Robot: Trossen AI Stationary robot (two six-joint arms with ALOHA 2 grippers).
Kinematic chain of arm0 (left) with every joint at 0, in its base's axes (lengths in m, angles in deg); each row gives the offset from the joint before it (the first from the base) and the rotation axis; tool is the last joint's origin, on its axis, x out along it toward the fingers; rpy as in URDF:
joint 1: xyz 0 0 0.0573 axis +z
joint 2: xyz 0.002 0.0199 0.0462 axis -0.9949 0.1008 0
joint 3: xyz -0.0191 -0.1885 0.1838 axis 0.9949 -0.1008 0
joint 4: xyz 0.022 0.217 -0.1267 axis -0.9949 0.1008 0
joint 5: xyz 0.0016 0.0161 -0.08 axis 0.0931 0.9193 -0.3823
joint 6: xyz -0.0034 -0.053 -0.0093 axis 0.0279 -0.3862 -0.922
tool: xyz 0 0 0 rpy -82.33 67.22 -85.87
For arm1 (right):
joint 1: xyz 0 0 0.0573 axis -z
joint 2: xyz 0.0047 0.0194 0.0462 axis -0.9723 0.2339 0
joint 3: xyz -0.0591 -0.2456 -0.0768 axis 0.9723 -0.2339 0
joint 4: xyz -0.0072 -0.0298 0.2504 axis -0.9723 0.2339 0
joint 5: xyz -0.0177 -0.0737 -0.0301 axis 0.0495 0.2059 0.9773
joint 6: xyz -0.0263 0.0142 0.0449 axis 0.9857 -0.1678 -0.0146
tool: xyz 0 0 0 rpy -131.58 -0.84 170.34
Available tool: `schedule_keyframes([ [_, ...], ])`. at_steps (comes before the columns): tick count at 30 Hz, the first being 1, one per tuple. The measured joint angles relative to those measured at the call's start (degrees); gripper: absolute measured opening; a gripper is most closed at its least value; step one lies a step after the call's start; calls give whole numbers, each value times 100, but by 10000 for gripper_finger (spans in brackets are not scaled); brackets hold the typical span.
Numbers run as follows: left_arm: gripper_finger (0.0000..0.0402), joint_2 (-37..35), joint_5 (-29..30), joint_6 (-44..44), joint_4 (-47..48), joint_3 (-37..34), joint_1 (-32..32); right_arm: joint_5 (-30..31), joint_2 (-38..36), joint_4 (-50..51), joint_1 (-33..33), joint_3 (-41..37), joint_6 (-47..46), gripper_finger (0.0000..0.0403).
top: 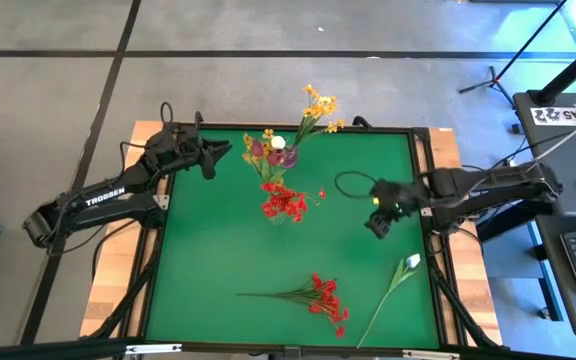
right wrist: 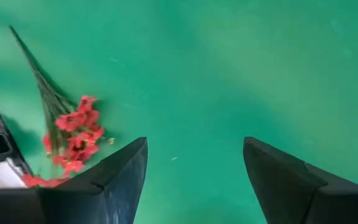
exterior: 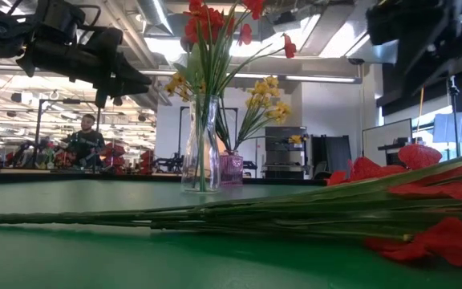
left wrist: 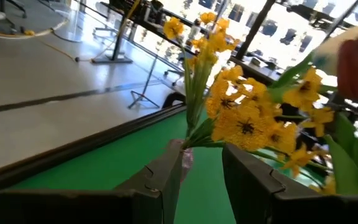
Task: Sort flowers into vase by color
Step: Put the white flower into the pink transparent vase
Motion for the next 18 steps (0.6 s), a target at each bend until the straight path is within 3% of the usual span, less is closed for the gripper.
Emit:
schedule_keyframes([
  [10,112,0,-188,-159,166,2,-486,626,324,66,-1902,-18,-2685,264],
  [18,112,0,-166,-640,253,2,-1060,-54,1519,17,-3154,-18,-4806,264],
])
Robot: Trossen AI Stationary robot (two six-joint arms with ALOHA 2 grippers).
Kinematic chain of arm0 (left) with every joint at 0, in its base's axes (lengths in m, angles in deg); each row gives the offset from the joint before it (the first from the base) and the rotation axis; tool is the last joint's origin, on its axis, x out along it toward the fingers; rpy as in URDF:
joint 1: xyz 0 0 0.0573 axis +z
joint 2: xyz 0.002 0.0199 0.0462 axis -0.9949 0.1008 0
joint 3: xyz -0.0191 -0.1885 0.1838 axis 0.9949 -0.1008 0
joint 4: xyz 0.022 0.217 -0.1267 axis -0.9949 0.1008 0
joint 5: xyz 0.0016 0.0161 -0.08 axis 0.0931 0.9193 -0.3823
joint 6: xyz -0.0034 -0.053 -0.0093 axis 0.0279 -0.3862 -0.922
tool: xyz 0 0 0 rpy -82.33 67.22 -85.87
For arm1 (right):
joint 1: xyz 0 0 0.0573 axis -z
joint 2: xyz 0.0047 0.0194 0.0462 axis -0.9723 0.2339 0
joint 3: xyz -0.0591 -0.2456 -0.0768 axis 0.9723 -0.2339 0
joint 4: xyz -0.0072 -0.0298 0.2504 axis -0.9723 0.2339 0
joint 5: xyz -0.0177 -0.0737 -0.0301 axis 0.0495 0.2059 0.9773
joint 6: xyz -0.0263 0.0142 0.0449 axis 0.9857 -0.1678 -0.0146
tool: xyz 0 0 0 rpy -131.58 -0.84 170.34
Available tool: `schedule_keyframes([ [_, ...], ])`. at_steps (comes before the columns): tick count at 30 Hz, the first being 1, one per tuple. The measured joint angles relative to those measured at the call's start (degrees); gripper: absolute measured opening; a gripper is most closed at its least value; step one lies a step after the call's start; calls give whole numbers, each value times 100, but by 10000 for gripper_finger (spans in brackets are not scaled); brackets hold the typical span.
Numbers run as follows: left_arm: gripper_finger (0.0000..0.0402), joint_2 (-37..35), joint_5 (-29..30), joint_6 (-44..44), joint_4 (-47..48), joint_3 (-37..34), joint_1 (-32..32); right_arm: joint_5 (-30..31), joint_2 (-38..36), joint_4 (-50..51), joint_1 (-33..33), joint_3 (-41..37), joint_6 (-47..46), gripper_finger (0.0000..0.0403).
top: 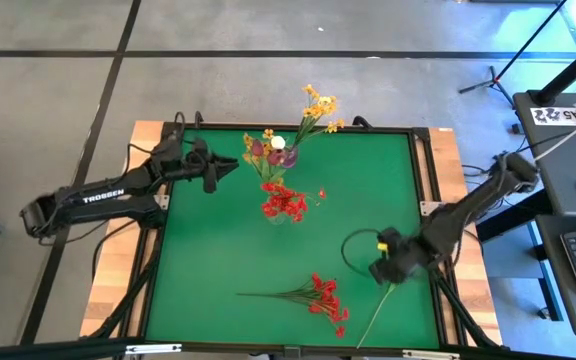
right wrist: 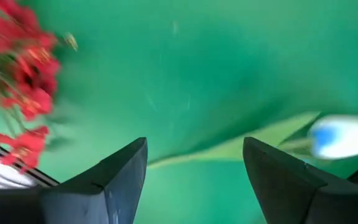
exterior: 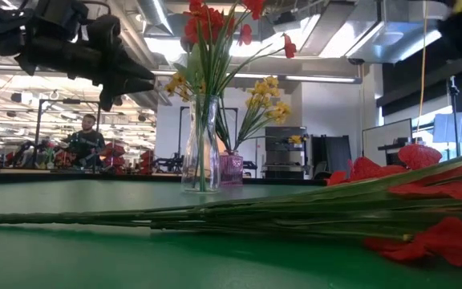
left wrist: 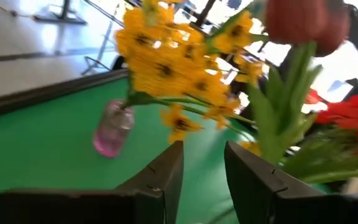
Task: Sort flowers into vase by color
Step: Put the white flower into the pink transparent vase
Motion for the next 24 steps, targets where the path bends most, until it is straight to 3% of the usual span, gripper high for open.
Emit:
schedule_keyframes([
  [3,112,0,62,-88,-21,0,-286,-108,418,-366,-355,-3,-495,264],
  [10,112,0,576,-108,-45,0,-986,401,791,-1455,-964,-2,-1333,264],
  [18,112,0,894,86,-87,0,-1183,234,814,-877,-1555,-2,-2901,264],
  [24,112,-5,896,91,-89,0,-1183,300,814,-613,-1581,-3,-3257,264],
])
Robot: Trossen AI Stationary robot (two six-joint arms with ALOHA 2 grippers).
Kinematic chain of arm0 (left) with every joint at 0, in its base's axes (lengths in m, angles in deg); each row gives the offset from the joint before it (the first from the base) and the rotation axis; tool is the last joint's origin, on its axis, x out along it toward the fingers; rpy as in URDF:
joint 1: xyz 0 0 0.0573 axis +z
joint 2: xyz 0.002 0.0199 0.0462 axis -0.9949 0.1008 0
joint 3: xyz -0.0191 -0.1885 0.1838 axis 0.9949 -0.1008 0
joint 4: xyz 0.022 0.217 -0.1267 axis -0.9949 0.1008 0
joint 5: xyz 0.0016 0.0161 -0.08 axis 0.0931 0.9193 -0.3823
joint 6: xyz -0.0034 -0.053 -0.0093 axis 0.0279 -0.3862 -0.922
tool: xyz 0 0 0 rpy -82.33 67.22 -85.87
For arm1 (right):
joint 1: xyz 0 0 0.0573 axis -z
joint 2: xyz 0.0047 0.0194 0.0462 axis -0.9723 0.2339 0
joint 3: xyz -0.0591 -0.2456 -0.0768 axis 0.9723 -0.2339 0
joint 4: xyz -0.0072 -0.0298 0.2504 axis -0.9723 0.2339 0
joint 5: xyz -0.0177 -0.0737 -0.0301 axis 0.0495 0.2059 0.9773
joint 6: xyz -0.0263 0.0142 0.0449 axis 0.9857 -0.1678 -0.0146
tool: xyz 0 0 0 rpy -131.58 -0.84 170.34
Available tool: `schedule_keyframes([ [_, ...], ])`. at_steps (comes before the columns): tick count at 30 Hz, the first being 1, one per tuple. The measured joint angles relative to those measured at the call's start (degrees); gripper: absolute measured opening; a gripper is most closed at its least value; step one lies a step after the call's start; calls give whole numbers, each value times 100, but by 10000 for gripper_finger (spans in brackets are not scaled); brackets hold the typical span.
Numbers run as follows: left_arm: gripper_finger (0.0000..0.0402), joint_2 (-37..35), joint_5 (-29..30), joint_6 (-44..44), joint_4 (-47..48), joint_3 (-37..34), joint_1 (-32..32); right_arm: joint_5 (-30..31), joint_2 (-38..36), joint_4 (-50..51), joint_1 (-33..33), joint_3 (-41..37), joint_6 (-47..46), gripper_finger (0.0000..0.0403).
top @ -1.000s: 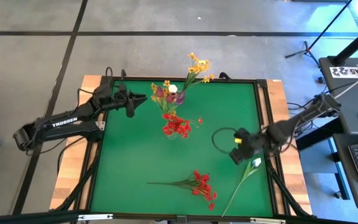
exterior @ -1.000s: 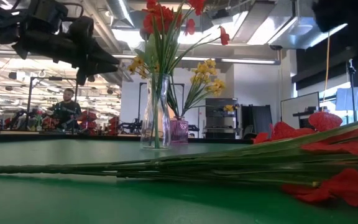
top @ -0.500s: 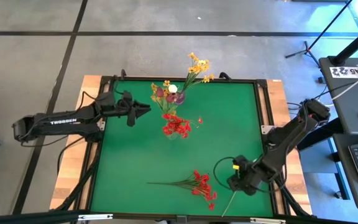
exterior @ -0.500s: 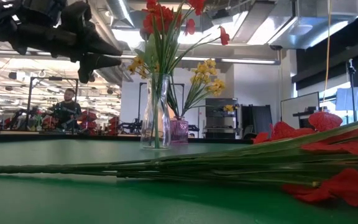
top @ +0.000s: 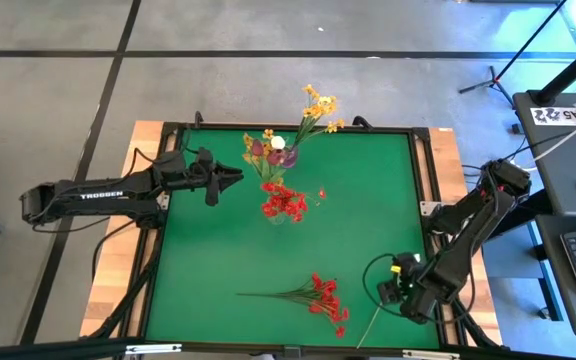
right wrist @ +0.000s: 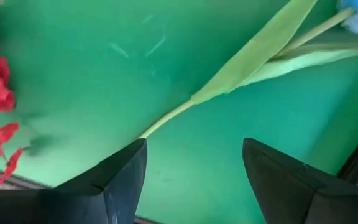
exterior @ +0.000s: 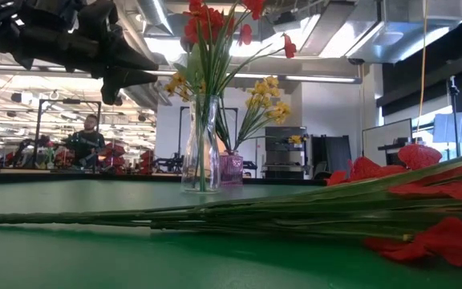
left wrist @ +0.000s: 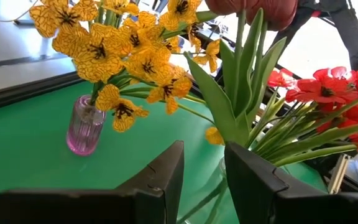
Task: Sort flowers into vase by color
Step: Put the white flower into the pink transparent vase
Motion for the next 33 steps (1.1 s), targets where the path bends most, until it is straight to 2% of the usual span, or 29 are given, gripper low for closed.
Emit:
schedule_keyframes([
  [6,112,-1,1,150,-21,0,2,-213,17,-84,187,-443,-103,264],
  [16,112,-1,-4,153,-278,0,2,-537,-10,-1961,301,-1593,-216,264],
  [20,112,-1,-7,113,-276,0,-3,-533,-9,-1992,408,-1701,-76,264],
  [25,112,-1,-9,85,-309,0,-113,-1006,2,-1988,800,-1713,577,263],
  [29,112,-1,-9,-11,-351,0,-200,-1320,7,-1910,1185,-1718,1146,238],
  [33,112,-1,-7,-12,-348,0,-290,-1564,11,-1755,1483,-1726,1590,183],
])
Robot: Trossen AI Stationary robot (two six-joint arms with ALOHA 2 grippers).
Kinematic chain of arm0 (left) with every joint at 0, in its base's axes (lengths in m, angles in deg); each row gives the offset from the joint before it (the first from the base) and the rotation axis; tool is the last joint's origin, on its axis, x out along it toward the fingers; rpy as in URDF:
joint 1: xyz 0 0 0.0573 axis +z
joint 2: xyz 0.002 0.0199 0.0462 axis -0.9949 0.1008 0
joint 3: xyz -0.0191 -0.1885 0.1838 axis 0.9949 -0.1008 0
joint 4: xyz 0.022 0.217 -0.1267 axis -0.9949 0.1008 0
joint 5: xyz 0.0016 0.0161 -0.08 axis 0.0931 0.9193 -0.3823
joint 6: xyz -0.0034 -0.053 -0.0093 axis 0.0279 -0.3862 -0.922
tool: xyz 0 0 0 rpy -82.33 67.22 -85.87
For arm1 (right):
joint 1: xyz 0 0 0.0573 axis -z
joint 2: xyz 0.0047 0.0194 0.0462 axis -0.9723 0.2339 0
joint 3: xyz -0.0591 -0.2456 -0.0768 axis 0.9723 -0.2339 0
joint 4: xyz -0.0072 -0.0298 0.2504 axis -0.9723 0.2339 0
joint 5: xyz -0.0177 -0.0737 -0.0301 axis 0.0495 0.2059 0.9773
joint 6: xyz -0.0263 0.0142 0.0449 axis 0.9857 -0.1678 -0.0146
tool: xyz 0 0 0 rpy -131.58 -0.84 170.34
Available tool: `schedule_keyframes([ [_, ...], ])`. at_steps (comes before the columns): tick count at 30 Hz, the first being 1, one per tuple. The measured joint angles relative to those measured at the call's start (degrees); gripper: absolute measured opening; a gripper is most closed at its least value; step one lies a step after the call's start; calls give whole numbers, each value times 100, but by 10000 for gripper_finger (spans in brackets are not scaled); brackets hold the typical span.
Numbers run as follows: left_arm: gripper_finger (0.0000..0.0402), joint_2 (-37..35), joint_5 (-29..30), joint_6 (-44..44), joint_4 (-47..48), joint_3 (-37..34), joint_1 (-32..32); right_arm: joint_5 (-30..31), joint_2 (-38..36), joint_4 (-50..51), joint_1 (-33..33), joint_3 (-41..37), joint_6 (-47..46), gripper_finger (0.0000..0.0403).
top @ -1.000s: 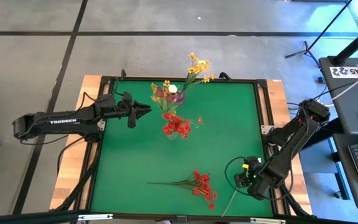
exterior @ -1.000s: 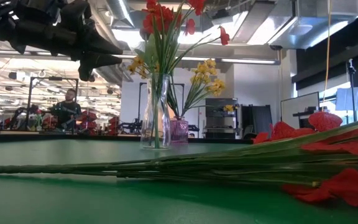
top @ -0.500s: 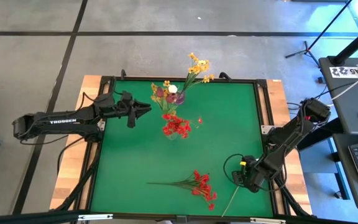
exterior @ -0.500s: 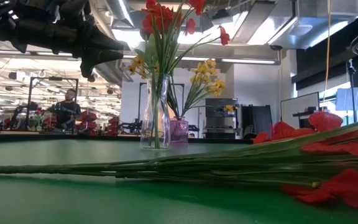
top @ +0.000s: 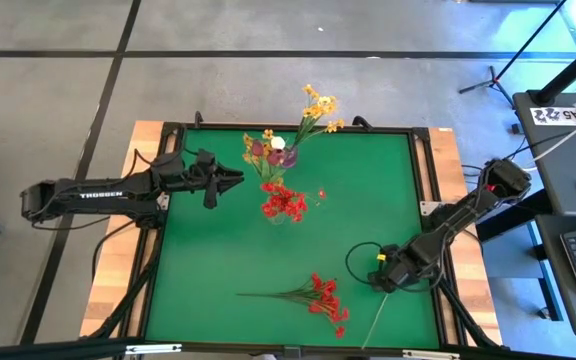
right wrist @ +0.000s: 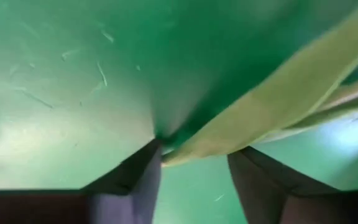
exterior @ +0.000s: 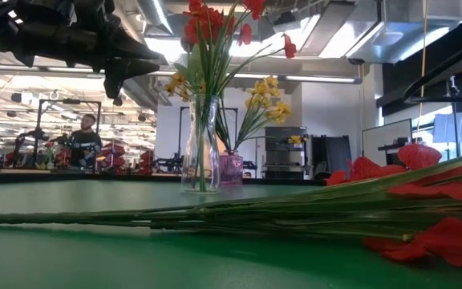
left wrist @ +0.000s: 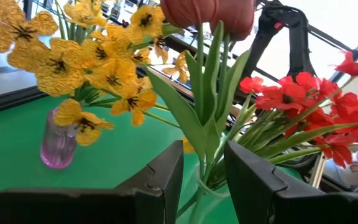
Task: Sort flowers into vase by color
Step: Put the white flower into the pink transparent vase
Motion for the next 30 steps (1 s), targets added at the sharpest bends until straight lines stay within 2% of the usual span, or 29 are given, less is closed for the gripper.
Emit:
schedule_keyframes([
  [7,112,0,2,-7,3,0,-101,-45,17,53,178,115,843,74],
  [12,112,0,4,-40,5,0,-132,731,22,-50,193,384,1233,12],
  [17,112,0,4,-143,7,0,-134,1021,22,50,218,655,1615,16],
  [21,112,0,4,-164,7,0,-134,1580,22,531,222,1030,2013,6],
  [26,112,0,4,-162,-10,0,-134,2830,13,1654,205,1760,2423,6],
  [30,112,-119,4,-164,-115,0,-134,3808,-21,1800,207,2179,3139,4],
])
